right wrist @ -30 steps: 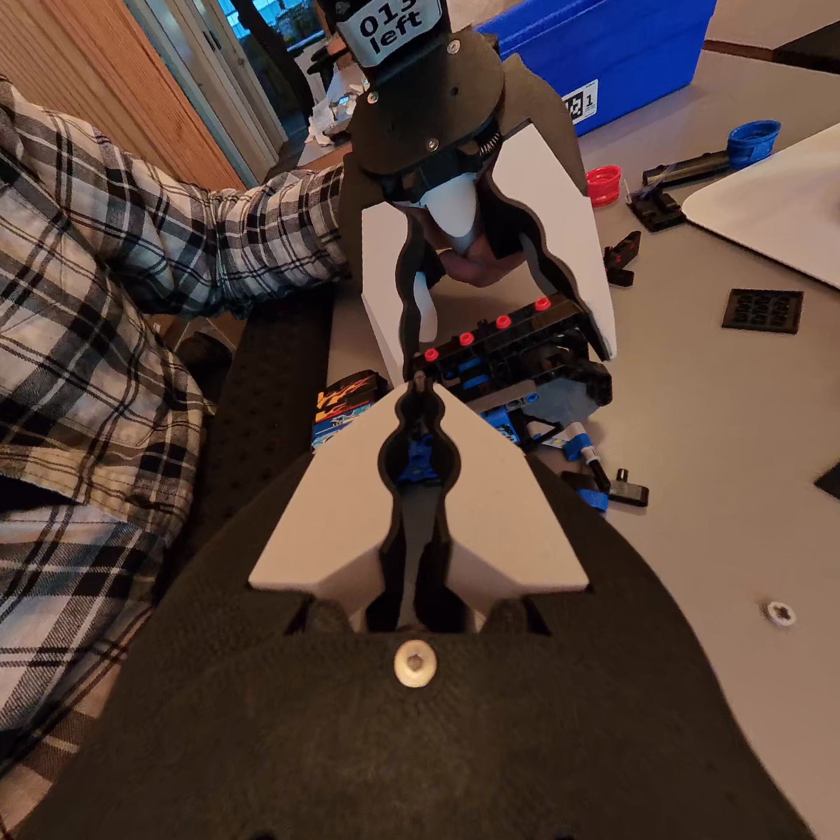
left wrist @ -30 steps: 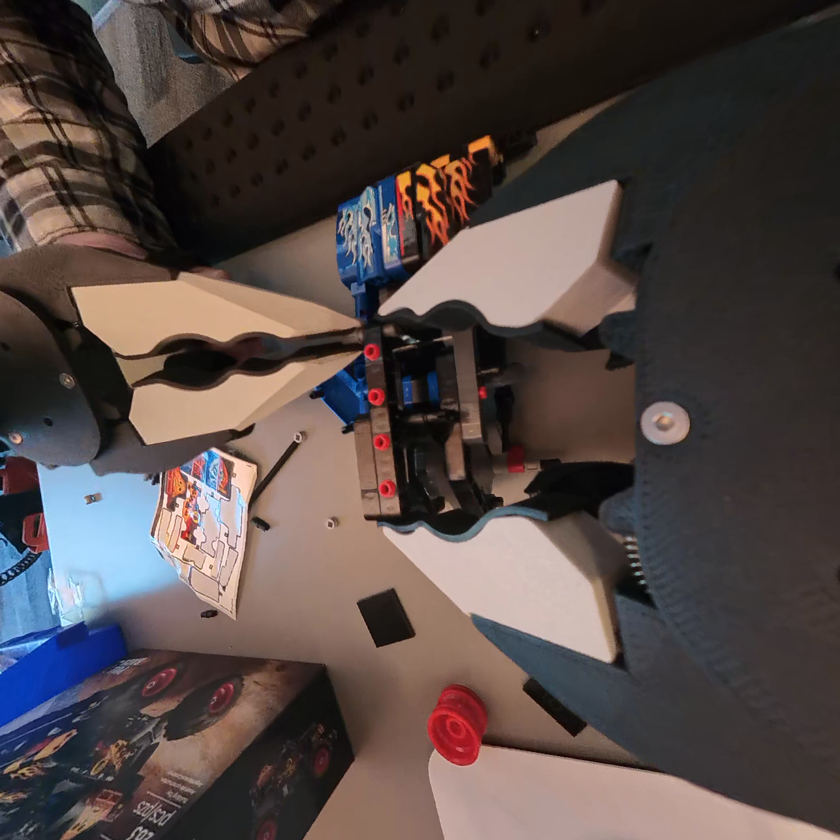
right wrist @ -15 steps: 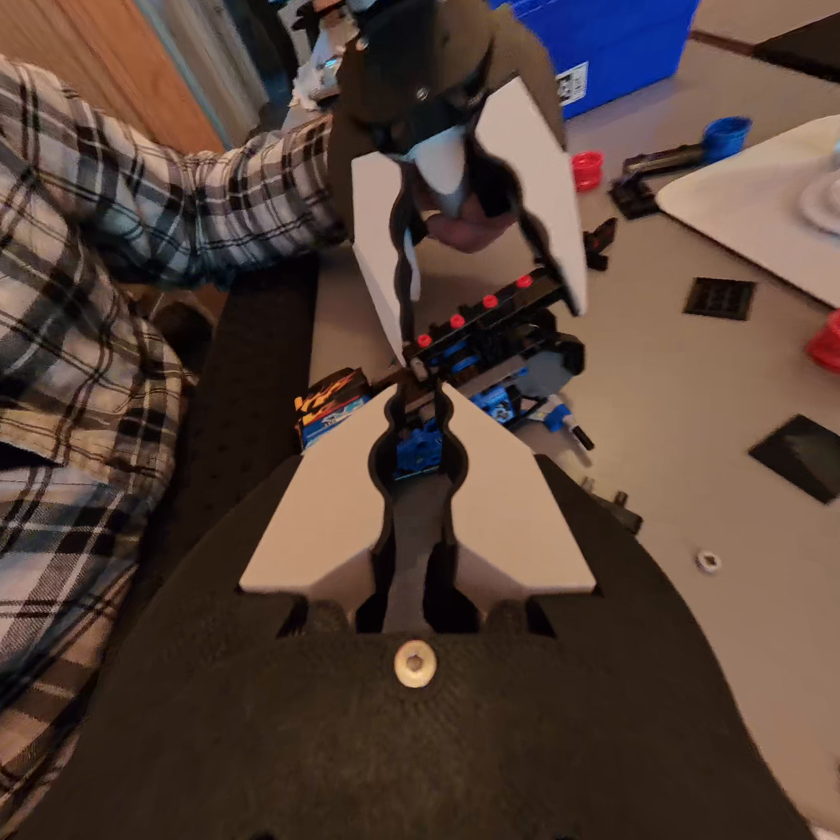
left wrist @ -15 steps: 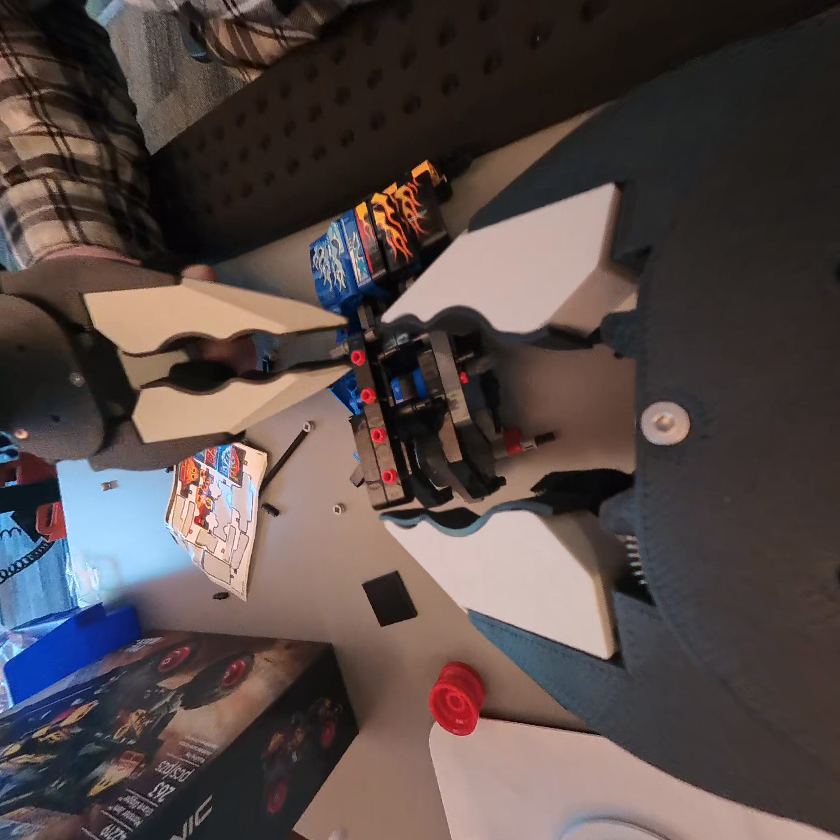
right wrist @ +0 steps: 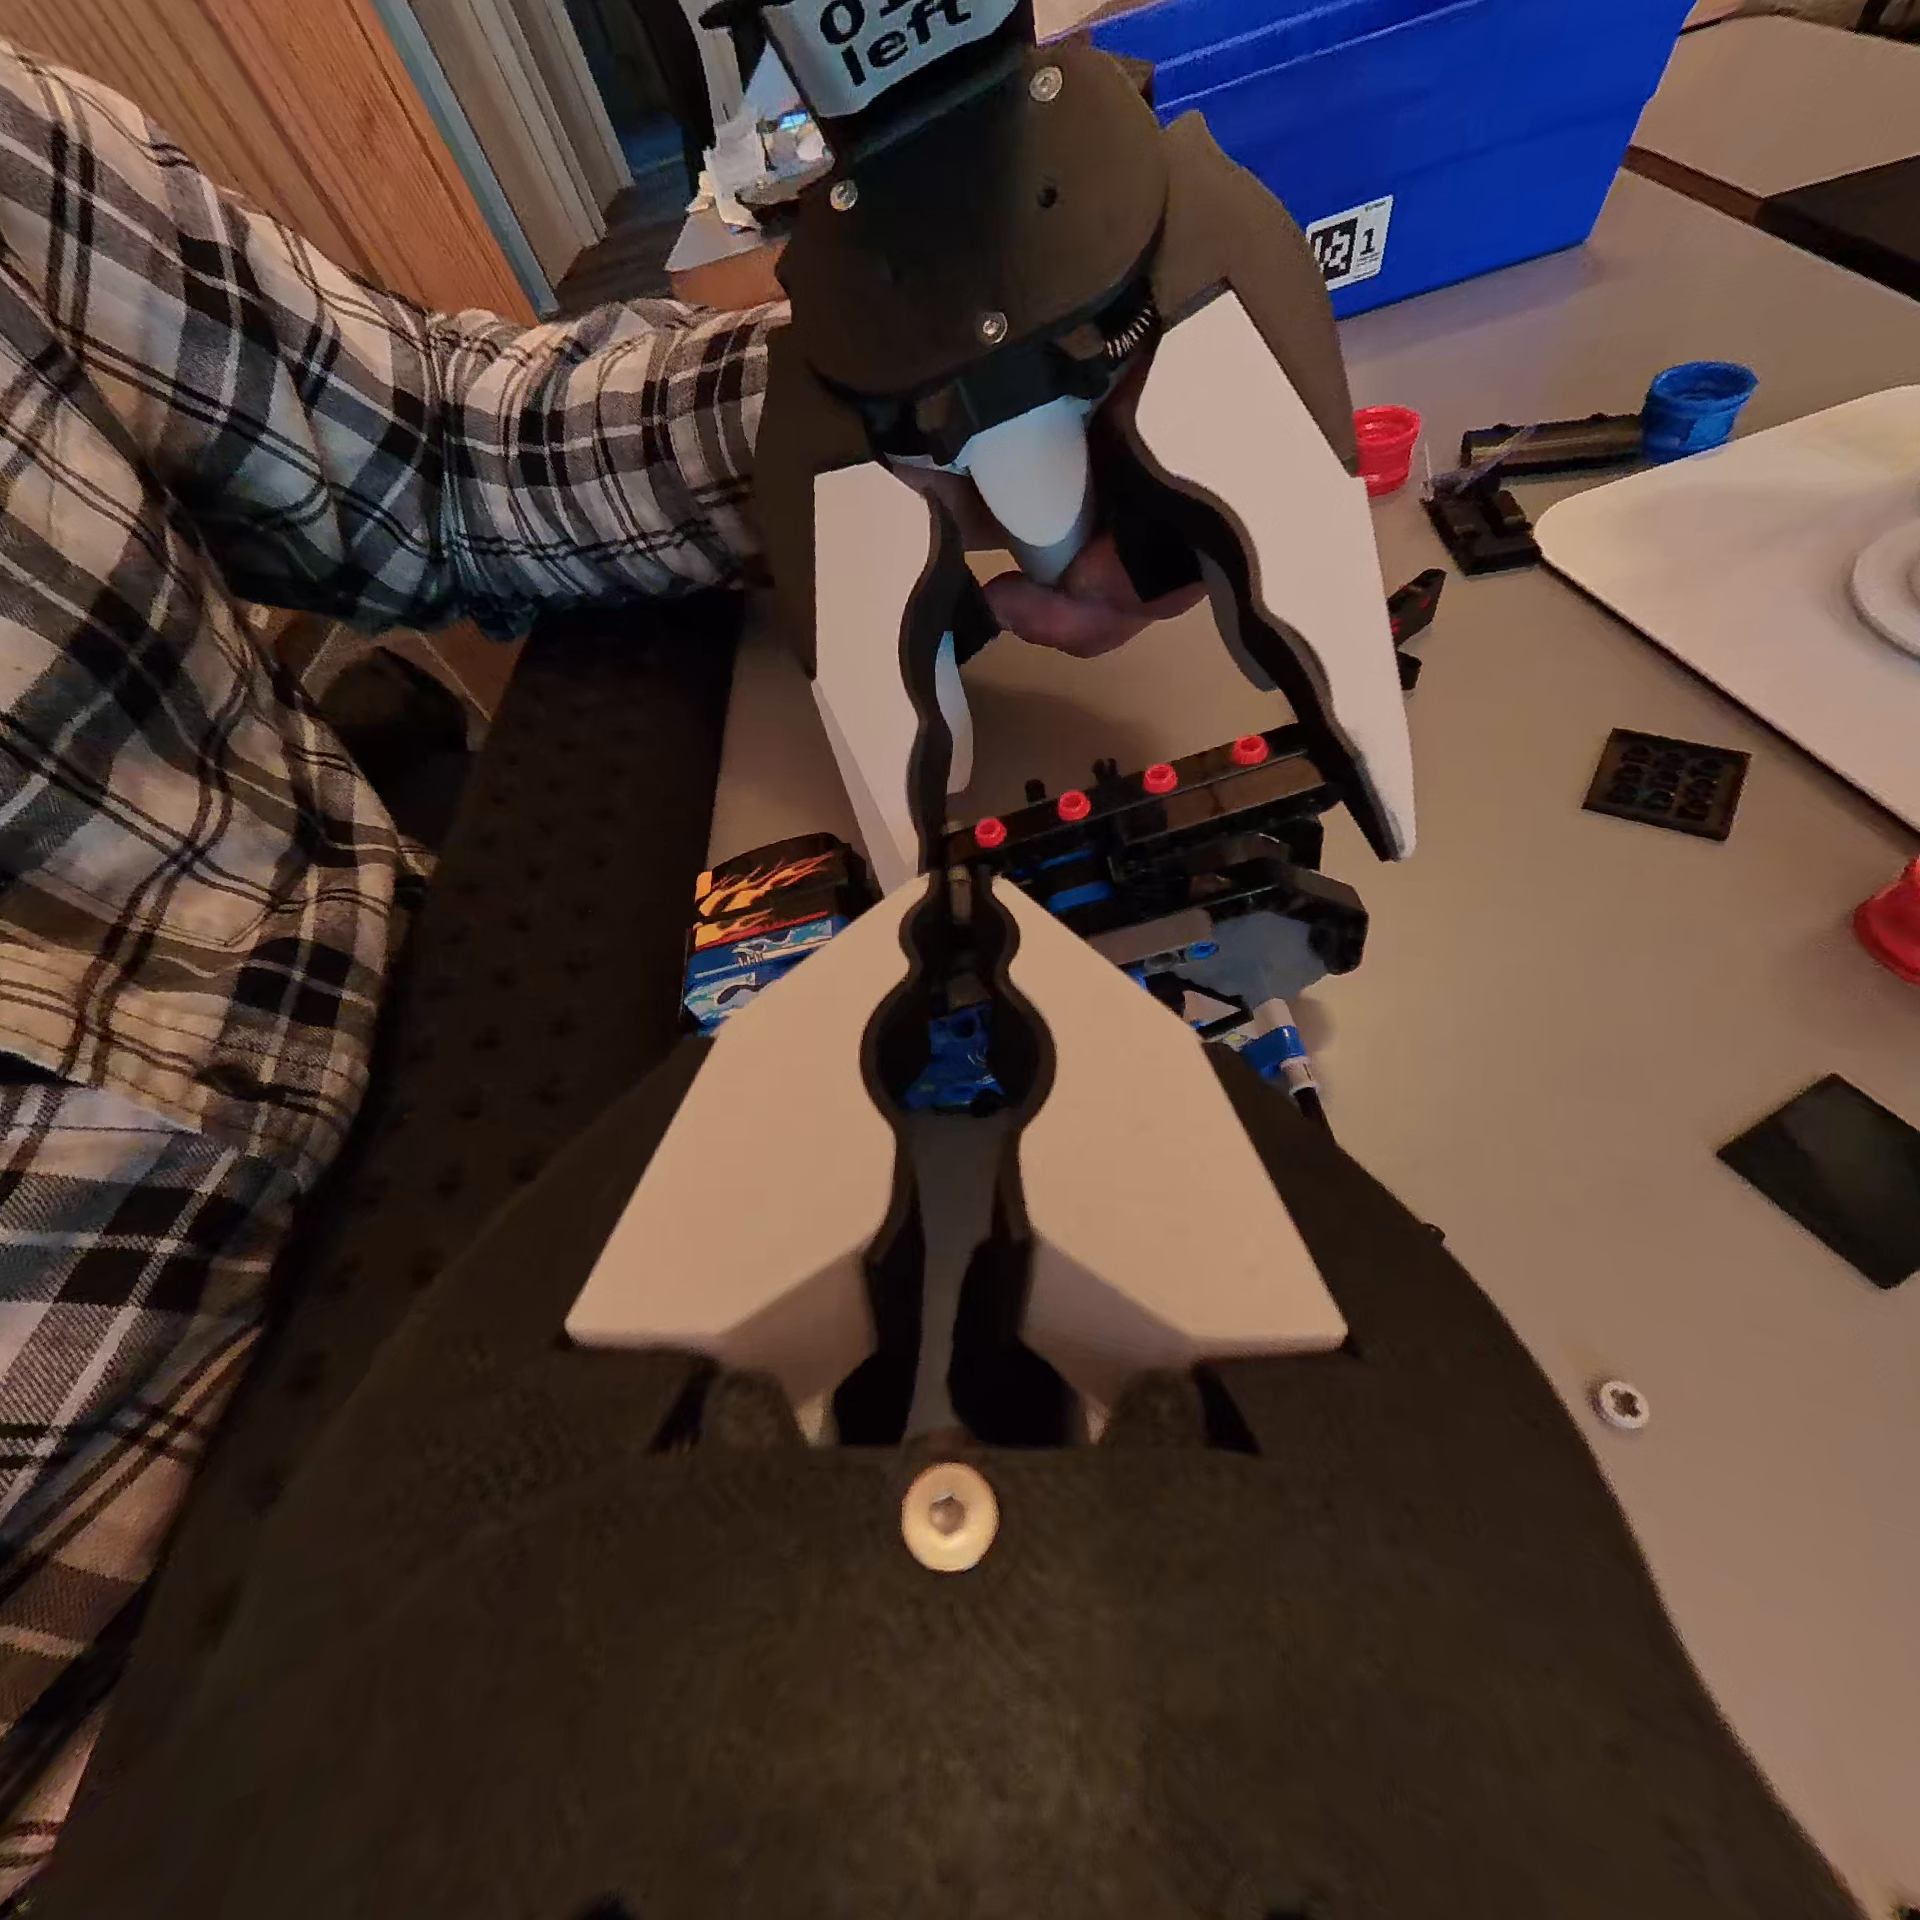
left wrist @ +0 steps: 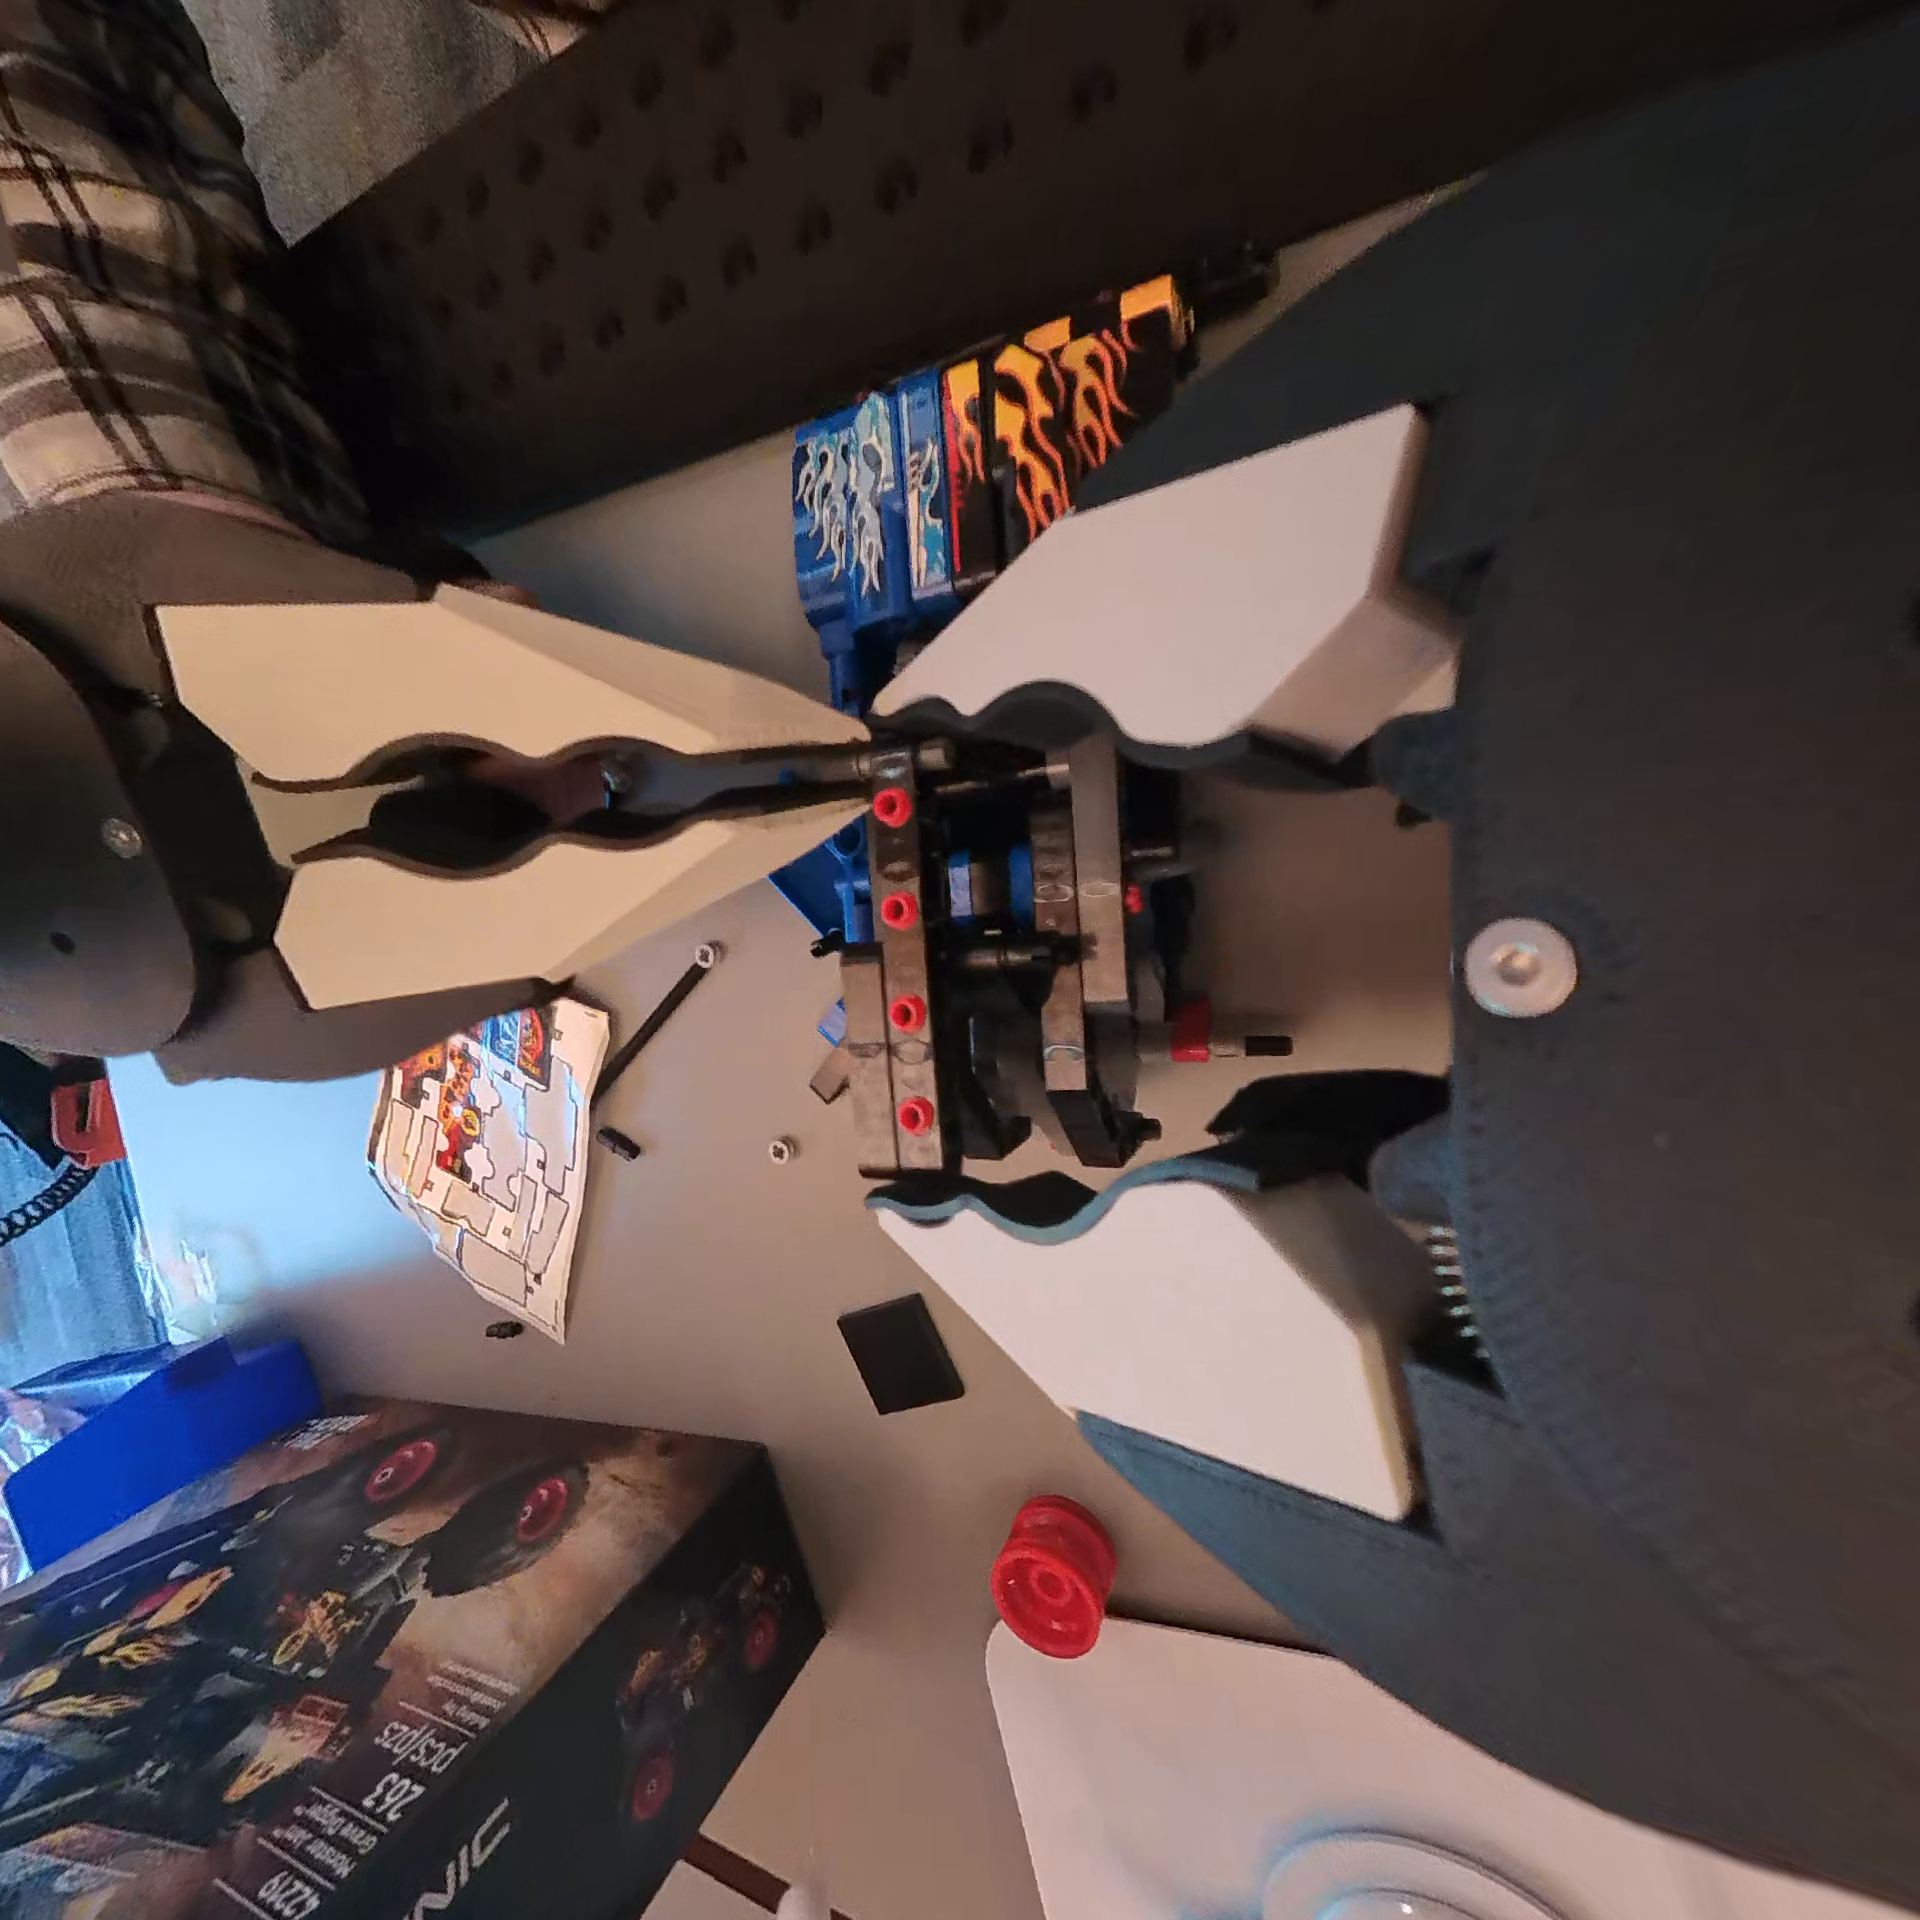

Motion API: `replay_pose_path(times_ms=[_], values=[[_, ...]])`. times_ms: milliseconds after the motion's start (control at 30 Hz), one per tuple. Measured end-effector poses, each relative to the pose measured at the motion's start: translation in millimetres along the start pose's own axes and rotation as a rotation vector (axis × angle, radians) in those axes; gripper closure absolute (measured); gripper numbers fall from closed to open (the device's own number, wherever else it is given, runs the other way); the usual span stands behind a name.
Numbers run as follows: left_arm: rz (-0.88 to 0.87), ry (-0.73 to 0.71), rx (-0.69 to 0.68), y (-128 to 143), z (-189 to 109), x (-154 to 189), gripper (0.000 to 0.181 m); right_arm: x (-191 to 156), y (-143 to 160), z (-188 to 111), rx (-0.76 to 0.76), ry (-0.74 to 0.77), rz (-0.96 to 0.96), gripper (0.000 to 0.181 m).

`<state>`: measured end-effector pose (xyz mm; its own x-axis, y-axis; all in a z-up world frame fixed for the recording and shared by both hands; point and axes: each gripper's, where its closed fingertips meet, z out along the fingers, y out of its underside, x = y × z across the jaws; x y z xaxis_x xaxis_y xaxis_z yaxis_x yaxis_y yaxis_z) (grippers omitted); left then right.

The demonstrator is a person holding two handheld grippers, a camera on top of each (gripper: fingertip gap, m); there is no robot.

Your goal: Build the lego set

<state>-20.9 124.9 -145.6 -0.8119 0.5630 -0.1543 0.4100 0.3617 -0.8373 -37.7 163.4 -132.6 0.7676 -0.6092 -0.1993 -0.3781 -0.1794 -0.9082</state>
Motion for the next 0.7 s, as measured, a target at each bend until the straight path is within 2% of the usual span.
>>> replay_pose_path(times_ms=[300,333,367,400,433,500,533,600,633,700], values=[[0.009,0.033,0.016,-2,3,5,0.103,-4,5,-8,0.031,-0.031,0.012,0.178],[0.003,-0.024,0.039,-2,-3,-7,0.139,-4,6,-12,0.044,-0.02,0.018,0.178],[-0.021,0.006,0.078,-4,-11,-8,0.146,-1,7,-20,0.037,-0.018,0.001,0.178],[-0.016,0.061,0.08,-4,-11,2,0.172,2,8,-24,0.043,-0.017,0.02,0.178],[0.027,0.056,0.05,0,-5,7,0.177,-2,10,-23,0.036,-0.02,0.021,0.179],[0.018,0.08,0.039,-1,-4,10,0.159,-1,9,-25,0.02,0.011,-0.018,0.179],[0.021,0.029,0.053,-6,-5,2,0.129,-1,10,-25,0.025,0.006,0.003,0.179],[0.041,0.025,0.054,-10,-8,3,0.132,-1,9,-23,0.037,-0.006,0.022,0.179],[0.035,0.01,0.041,-10,-8,2,0.127,0,8,-22,0.027,0.004,0.016,0.179],[-0.028,0.007,0.017,-9,-9,1,0.129,2,7,-20,0.025,0.026,0.002,0.179]])
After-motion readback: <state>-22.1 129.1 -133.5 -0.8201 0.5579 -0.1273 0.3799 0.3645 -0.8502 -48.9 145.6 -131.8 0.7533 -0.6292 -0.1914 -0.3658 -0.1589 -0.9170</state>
